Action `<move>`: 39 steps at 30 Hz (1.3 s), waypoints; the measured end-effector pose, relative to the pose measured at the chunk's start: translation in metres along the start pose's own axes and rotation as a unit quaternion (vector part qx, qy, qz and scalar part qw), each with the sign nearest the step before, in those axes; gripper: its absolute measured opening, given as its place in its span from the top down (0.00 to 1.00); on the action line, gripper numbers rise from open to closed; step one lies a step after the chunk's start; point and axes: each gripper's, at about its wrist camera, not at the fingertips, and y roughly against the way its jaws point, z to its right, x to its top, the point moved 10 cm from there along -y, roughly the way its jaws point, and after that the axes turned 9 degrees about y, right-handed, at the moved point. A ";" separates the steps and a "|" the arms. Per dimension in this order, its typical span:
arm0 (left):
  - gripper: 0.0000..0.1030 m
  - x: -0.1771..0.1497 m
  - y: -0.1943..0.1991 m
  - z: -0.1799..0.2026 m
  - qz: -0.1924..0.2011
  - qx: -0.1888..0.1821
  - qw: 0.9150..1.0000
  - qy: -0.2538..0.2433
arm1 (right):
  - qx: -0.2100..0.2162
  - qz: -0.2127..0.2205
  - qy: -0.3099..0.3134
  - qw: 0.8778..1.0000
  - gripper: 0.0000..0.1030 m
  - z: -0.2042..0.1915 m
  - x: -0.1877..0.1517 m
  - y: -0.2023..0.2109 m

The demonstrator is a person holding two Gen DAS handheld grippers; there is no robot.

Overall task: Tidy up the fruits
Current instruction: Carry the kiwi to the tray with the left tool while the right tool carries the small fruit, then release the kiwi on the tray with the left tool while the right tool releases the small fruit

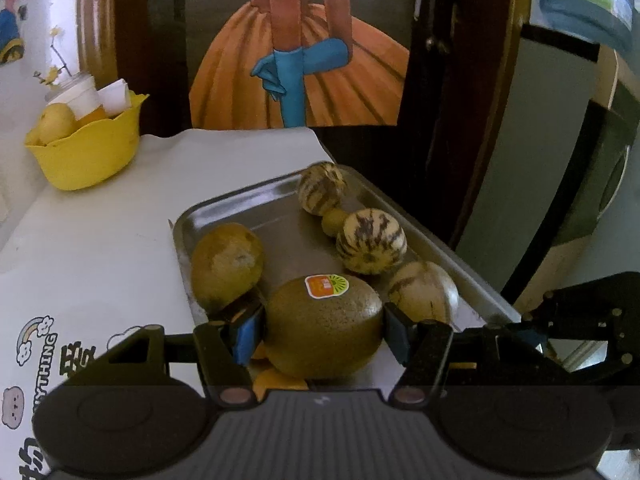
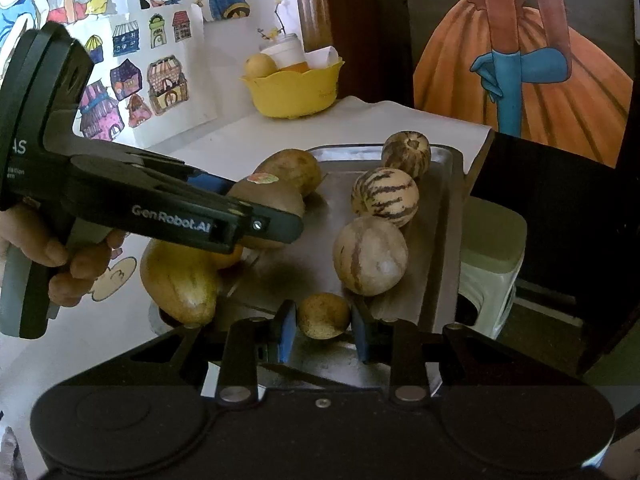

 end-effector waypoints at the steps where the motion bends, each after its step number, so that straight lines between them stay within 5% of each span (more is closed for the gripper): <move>1: 0.35 -0.001 0.000 0.002 0.000 0.001 1.000 -0.004 | -0.002 0.001 0.002 1.000 0.69 -0.001 -0.001 -0.001; 22: 0.35 -0.002 -0.015 0.011 -0.037 0.070 0.995 -0.052 | -0.097 0.032 0.045 0.994 0.69 0.006 -0.014 0.010; 39: 0.34 -0.007 -0.021 0.020 -0.043 0.095 0.990 -0.097 | -0.120 0.040 0.052 0.991 0.70 0.004 -0.023 0.011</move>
